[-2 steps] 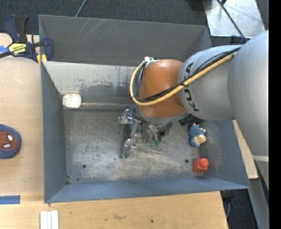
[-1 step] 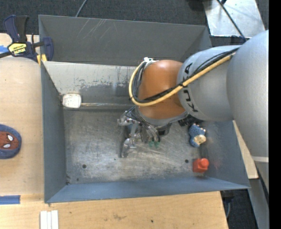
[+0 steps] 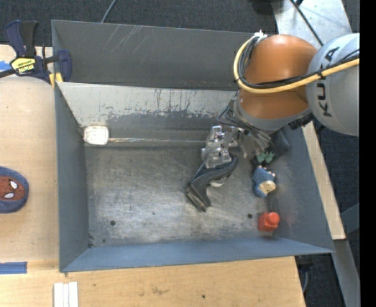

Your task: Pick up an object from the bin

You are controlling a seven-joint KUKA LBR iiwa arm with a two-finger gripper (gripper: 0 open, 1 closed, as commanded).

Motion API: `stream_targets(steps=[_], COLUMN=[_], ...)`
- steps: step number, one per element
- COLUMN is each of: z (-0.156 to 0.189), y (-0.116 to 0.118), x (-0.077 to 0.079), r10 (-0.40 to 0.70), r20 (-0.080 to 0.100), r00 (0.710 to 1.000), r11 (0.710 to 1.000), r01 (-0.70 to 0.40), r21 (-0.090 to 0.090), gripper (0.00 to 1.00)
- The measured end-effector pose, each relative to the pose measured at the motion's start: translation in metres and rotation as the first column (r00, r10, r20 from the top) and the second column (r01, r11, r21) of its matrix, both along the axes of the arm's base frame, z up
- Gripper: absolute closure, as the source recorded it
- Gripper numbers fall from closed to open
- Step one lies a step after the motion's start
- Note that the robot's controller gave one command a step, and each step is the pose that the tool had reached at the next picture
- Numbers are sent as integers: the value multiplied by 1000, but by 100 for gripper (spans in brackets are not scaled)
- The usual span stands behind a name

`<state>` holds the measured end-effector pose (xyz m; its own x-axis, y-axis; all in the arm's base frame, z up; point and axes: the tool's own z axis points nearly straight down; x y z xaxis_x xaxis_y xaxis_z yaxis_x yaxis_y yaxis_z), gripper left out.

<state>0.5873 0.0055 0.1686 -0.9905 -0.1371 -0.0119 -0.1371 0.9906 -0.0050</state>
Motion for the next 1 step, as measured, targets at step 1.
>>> stream_targets(steps=[1], z=[-4], y=[5], x=[-2], r10=[3], r20=[-9], r00=[1000], r11=[1000], r01=[-3], r21=[4], gripper=[0])
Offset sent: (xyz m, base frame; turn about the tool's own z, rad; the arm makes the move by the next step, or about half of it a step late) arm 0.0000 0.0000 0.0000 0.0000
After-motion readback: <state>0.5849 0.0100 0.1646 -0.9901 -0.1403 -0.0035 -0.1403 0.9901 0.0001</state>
